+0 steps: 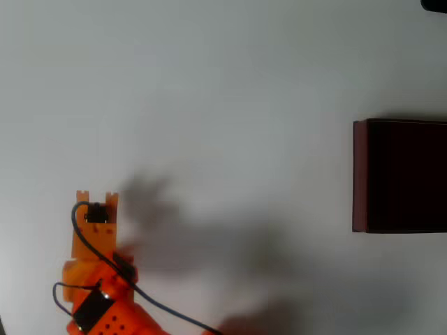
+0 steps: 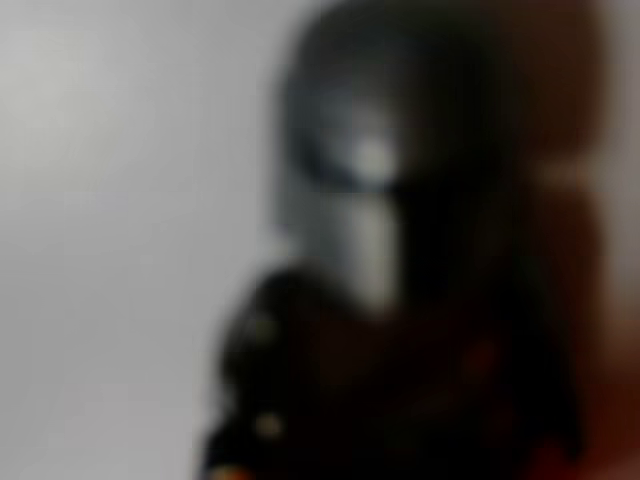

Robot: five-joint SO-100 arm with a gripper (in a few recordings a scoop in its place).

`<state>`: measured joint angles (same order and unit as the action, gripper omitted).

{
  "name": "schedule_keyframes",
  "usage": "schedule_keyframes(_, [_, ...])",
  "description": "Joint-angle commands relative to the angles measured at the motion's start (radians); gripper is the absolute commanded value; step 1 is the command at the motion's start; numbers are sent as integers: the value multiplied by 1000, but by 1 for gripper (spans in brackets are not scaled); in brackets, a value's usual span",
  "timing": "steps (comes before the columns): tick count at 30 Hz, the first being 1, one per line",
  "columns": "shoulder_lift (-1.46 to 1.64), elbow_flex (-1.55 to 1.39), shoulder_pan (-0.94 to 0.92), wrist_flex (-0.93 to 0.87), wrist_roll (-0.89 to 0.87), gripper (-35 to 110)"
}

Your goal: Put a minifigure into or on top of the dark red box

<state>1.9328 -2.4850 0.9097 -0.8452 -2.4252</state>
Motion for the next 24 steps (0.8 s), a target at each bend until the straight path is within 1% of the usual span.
schedule_keyframes(1, [77, 37, -43, -143, 81, 1])
schedule_keyframes(6, [253, 123, -204, -422, 321, 1])
schedule_keyframes(9, [376, 124, -334, -503, 492, 1])
schedule_keyframes(18, [795, 52, -831, -554, 1106, 0])
schedule_keyframes(21, [859, 72, -1011, -566, 1289, 0])
schedule_keyframes(24, [839, 115, -1163, -555, 1443, 0])
